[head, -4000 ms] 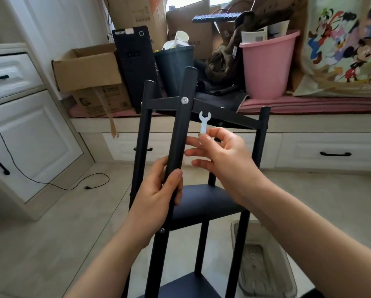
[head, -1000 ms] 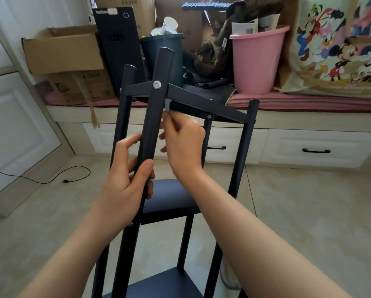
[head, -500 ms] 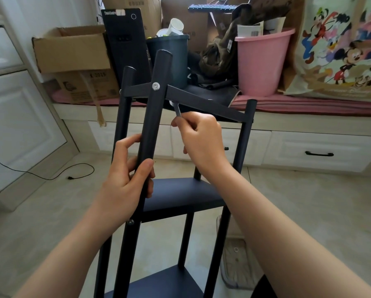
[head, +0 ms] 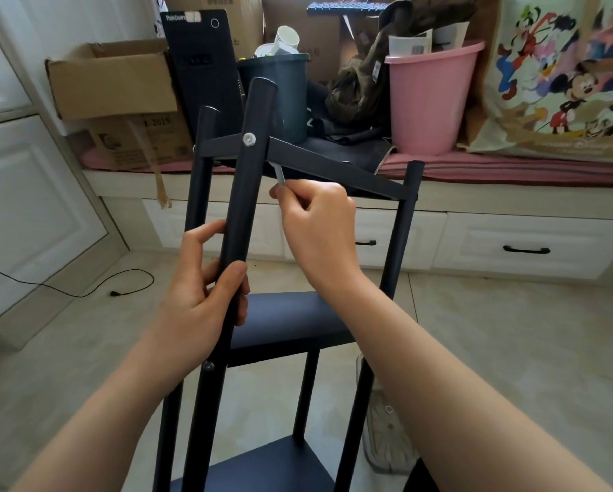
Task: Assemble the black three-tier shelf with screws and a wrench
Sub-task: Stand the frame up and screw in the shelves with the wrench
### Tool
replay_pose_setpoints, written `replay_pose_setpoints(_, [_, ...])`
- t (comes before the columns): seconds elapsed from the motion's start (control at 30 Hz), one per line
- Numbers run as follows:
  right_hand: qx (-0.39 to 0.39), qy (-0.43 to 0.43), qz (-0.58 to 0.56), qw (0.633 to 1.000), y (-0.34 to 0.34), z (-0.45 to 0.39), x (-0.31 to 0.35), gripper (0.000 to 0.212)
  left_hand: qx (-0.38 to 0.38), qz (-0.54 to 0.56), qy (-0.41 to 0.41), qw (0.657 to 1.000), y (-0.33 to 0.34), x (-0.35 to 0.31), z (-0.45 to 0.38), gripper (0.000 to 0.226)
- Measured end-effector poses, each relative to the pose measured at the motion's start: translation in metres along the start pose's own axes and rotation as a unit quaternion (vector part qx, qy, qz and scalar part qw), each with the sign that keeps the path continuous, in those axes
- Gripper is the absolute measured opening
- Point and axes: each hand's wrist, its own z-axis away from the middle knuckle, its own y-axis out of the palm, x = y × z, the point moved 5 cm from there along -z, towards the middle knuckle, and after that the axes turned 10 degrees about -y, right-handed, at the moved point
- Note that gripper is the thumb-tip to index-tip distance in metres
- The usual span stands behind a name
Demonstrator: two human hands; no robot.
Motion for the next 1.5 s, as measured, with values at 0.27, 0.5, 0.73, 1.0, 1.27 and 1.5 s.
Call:
replay_pose_setpoints(0.27, [-0.004, -0.001, -0.026, 1.0, 0.005, 0.001, 0.0, 0.025, 0.004, -0.005, -0.003, 1.0, -0.001, 0.002, 0.001, 0.044])
replay_pose_setpoints(0.5, [-0.027, -0.018, -0.023, 0.999, 0.014, 0.001, -0.001, 0.022, -0.002, 0.0, -0.005, 1.0, -0.003, 0.002, 0.003, 0.04])
replay_pose_setpoints(0.73, [-0.078, -0.065, -0.034, 0.994, 0.033, 0.003, -0.006, 0.022, -0.005, 0.004, -0.006, 1.0, -0.005, 0.006, 0.004, 0.037])
replay_pose_setpoints(1.0, [-0.127, -0.051, -0.073, 0.988, 0.048, 0.002, -0.01, 0.023, 0.003, 0.01, -0.008, 1.0, -0.004, 0.008, 0.003, 0.034])
replay_pose_setpoints(1.27, [-0.069, -0.008, -0.073, 0.995, 0.041, 0.003, -0.014, 0.025, 0.0, 0.012, -0.016, 1.0, -0.008, 0.011, -0.001, 0.036])
replay_pose_setpoints(1.5, [0.0, -0.044, 0.013, 0.999, 0.017, -0.003, -0.006, 0.024, 0.001, 0.009, -0.013, 1.0, -0.008, 0.008, 0.001, 0.038])
